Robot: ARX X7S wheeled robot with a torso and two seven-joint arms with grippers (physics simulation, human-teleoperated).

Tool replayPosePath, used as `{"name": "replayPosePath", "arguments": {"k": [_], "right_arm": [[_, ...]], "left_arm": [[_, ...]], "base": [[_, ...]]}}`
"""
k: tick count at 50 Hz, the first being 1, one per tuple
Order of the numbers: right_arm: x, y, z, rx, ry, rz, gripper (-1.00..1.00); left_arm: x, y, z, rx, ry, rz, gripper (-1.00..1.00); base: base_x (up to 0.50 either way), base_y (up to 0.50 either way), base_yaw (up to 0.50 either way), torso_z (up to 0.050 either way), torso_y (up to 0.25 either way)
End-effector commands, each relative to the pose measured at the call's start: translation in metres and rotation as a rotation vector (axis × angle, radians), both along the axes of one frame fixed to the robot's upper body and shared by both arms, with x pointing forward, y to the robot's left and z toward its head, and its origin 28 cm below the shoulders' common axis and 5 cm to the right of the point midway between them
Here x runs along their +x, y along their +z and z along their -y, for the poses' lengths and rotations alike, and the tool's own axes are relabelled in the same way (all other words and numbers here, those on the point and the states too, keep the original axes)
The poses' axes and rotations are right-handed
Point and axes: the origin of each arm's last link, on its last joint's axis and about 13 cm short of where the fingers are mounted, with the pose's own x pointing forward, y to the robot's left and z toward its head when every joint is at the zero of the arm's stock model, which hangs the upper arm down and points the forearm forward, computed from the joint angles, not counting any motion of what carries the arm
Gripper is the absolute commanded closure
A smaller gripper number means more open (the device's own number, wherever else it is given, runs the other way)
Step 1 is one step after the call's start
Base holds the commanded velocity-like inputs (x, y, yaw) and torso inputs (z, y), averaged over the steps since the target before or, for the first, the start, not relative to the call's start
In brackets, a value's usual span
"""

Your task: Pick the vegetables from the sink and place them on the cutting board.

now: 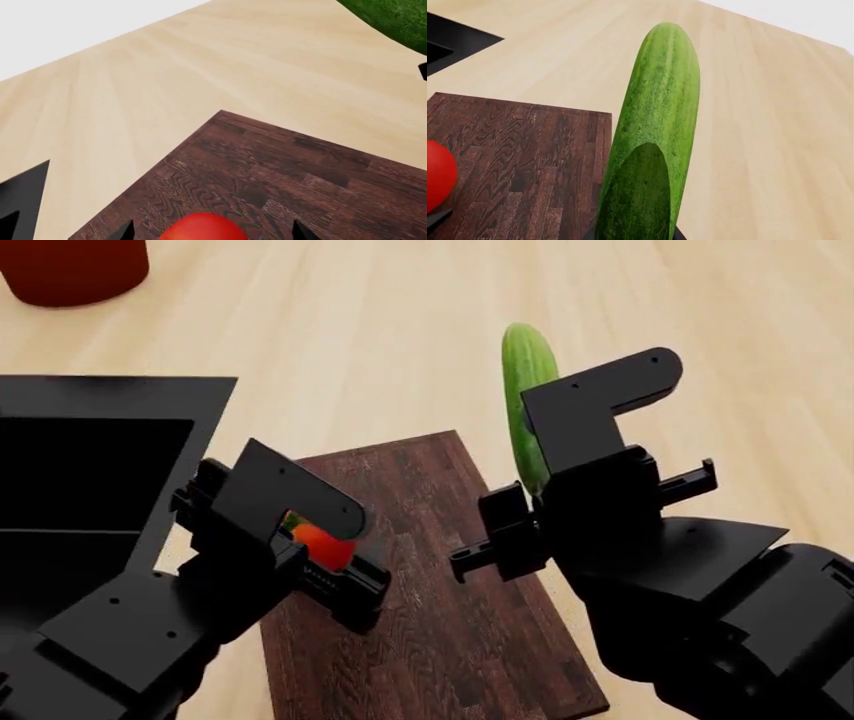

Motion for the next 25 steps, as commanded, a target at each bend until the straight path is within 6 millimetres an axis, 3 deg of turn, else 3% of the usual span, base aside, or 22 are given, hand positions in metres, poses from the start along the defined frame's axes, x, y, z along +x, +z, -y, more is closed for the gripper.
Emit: {"name": "replayPosePath", "arguments": {"k": [1, 5, 13, 17, 25], "right_arm": [[0.002, 0.003, 0.001, -0.016, 0.002, 0.026, 1.0], [0.002, 0.003, 0.001, -0.016, 0.003, 0.027, 1.0], [0.0, 0.004, 0.001, -0.027, -0.003, -0.017, 1.0], [-0.004, 0.007, 0.001, -0.05, 0.002, -0.068, 1.0], [-0.02, 0.025, -0.007, -0.02, 0.066, -0.204, 1.0]], "left_arm": [[-0.001, 0.0, -0.001, -0.01, 0.016, 0.002, -1.0], [-0.003, 0.007, -0.002, -0.021, 0.01, 0.027, -1.0], [-0.017, 0.048, -0.006, -0.1, 0.016, 0.151, -1.0], [-0.022, 0.055, -0.007, -0.126, 0.011, 0.181, -1.0], [-0.015, 0.07, -0.018, -0.209, 0.169, 0.272, -1.0]], "base": [[0.0, 0.0, 0.0, 0.0, 0.0], [0.0, 0.0, 0.0, 0.0, 0.0], [0.0, 0.0, 0.0, 0.0, 0.0], [0.0, 0.0, 0.0, 0.0, 0.003], [0.0, 0.0, 0.0, 0.0, 0.0]]}}
